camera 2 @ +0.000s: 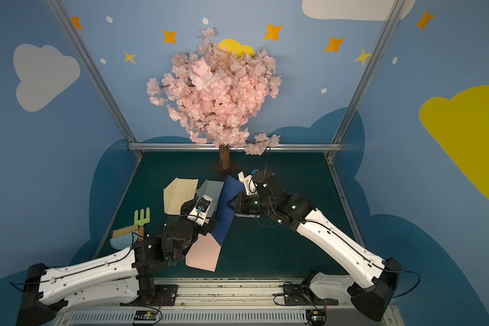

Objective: Open the envelope
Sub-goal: Open the envelope flap on the envelope.

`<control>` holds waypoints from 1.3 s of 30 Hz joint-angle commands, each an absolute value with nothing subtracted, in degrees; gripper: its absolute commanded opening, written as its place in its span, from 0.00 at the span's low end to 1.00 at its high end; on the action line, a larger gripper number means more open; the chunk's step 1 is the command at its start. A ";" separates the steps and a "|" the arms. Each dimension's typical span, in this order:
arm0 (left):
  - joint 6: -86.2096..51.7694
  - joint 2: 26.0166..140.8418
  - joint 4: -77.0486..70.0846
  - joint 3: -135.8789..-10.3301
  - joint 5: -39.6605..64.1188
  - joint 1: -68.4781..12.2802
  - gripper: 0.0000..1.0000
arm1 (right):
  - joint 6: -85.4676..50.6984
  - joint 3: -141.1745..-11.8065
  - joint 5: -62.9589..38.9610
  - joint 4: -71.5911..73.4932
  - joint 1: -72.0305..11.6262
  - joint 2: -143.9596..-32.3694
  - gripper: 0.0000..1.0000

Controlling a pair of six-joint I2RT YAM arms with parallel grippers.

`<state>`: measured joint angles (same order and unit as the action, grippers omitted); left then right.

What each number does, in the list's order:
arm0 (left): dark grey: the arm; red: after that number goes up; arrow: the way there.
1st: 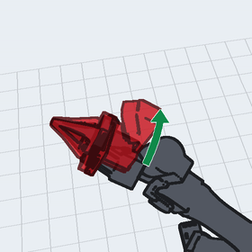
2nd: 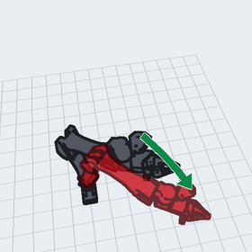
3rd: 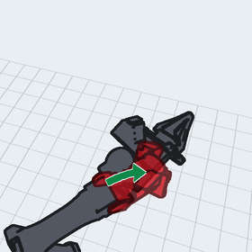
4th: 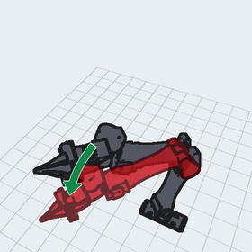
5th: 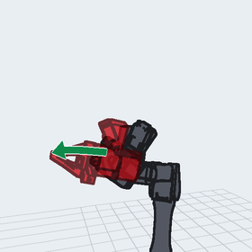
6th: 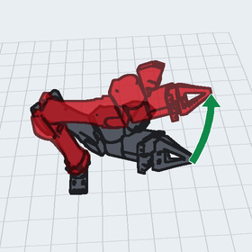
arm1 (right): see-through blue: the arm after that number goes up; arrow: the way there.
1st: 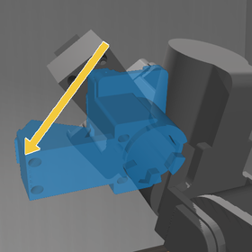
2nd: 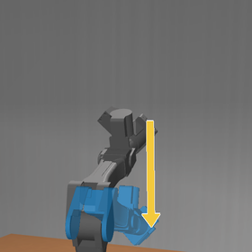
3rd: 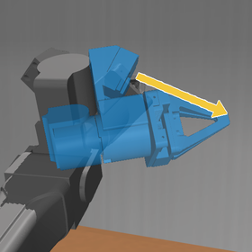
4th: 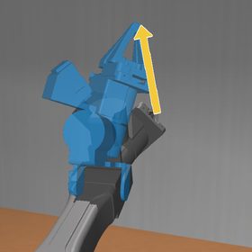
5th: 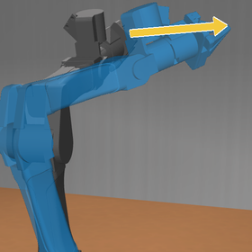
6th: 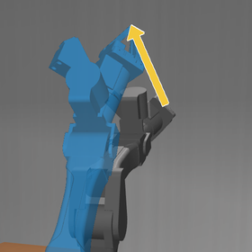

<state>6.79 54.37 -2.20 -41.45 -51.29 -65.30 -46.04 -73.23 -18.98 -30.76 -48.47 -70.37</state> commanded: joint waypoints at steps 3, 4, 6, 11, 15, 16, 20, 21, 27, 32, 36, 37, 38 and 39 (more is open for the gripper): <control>6.22 52.55 -1.72 -41.14 -53.06 -65.04 0.81 | -45.18 -73.27 -20.30 -31.46 -48.45 -69.92 0.00; 6.40 52.18 -1.52 -41.13 -53.53 -64.95 0.81 | -45.18 -73.15 -20.30 -31.60 -48.43 -69.81 0.00; 6.50 50.46 -0.57 -40.64 -54.27 -64.49 0.82 | -45.01 -73.21 -20.28 -31.84 -48.44 -69.46 0.00; 5.29 43.76 2.68 -38.71 -55.09 -62.59 0.82 | -43.90 -73.22 -23.39 -30.97 -48.41 -68.73 0.00; 4.42 39.56 5.28 -37.81 -54.93 -61.03 0.83 | -44.27 -72.35 -30.97 -24.68 -48.71 -68.08 0.00; 4.23 38.96 5.79 -37.73 -54.85 -60.70 0.83 | -44.76 -71.93 -33.36 -22.19 -48.84 -67.90 0.00; 2.91 38.15 6.94 -37.45 -53.97 -59.77 0.84 | -47.11 -70.91 -40.90 -13.30 -50.53 -67.94 0.00; 2.59 38.12 6.94 -37.45 -53.81 -59.59 0.84 | -47.84 -70.60 -42.28 -11.12 -51.02 -68.03 0.00; 0.57 35.45 7.02 -36.43 -52.06 -57.98 0.85 | -49.87 -70.16 -45.84 -5.51 -53.04 -68.28 0.00; -0.70 31.63 7.16 -35.68 -47.47 -57.18 0.85 | -51.28 -69.70 -46.93 -2.43 -53.93 -69.64 0.00; -1.76 26.38 4.85 -33.26 -41.41 -56.40 0.86 | -51.07 -69.70 -46.59 -2.47 -53.88 -70.14 0.00; -2.30 25.07 4.99 -32.92 -39.98 -56.05 0.87 | -50.81 -69.61 -46.52 -2.70 -53.78 -70.22 0.00; -2.82 23.90 5.54 -32.81 -38.19 -55.64 0.88 | -50.81 -69.47 -46.50 -2.65 -53.66 -70.22 0.00; -3.42 23.13 5.96 -32.83 -36.77 -55.35 0.88 | -50.80 -69.31 -46.35 -2.70 -53.53 -70.31 0.00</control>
<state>-1.34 25.10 6.85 -33.04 -43.29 -55.99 -50.81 -70.11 -45.74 -4.99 -53.60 -69.82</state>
